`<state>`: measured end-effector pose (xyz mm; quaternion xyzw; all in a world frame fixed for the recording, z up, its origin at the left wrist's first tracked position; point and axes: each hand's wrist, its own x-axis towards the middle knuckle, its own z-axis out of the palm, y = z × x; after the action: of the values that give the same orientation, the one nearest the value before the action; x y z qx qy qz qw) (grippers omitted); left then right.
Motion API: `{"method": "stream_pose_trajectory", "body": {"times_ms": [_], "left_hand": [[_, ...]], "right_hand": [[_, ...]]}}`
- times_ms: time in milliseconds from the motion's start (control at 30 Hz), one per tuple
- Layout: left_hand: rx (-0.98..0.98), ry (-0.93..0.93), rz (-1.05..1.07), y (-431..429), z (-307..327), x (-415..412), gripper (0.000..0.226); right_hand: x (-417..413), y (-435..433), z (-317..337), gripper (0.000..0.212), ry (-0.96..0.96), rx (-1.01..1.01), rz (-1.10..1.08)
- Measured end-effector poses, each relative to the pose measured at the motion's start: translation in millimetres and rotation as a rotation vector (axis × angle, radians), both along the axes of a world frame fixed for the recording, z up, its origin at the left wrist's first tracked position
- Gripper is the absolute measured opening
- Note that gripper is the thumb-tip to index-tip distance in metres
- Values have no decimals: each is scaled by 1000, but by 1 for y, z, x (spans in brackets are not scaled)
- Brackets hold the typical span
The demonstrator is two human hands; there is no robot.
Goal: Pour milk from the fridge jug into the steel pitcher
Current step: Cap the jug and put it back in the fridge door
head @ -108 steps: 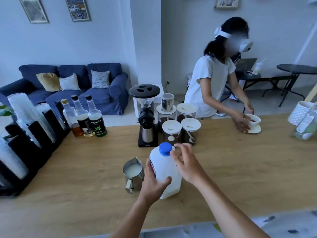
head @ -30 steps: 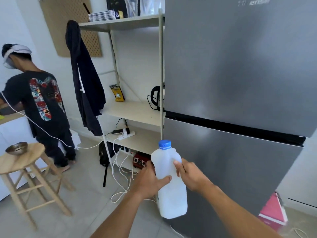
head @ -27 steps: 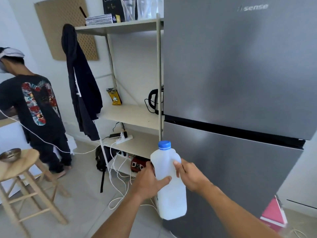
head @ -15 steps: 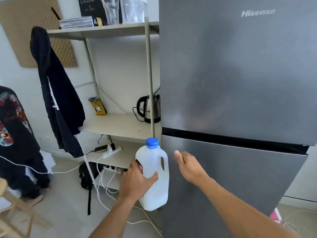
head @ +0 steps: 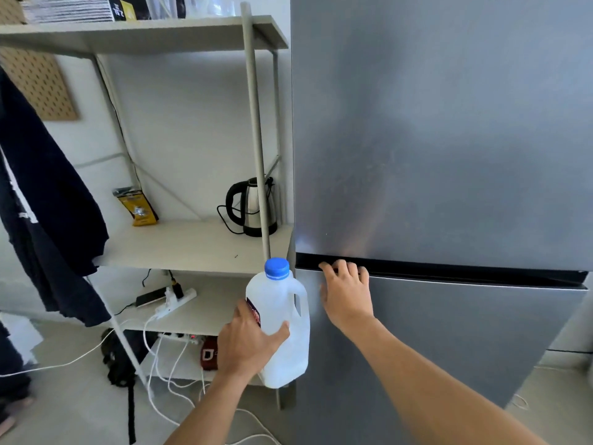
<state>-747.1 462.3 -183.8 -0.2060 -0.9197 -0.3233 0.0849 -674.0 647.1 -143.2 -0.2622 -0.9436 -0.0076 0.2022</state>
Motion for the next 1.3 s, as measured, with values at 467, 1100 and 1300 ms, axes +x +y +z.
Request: {"method": "stream_pose_trajectory", "body": {"times_ms": [467,1100,1300], "left_hand": [[23,-23,-32,0,-9,1,71],[17,-31,15,-67,-7,66,70],[-2,-10,-7,-61,-1,116,73]], "right_hand": [[1,-1,9,34,-6,-75,-59],[159,-54,-8,17,162,-22,239],[228,-66,3,17,132,-78,327]]}}
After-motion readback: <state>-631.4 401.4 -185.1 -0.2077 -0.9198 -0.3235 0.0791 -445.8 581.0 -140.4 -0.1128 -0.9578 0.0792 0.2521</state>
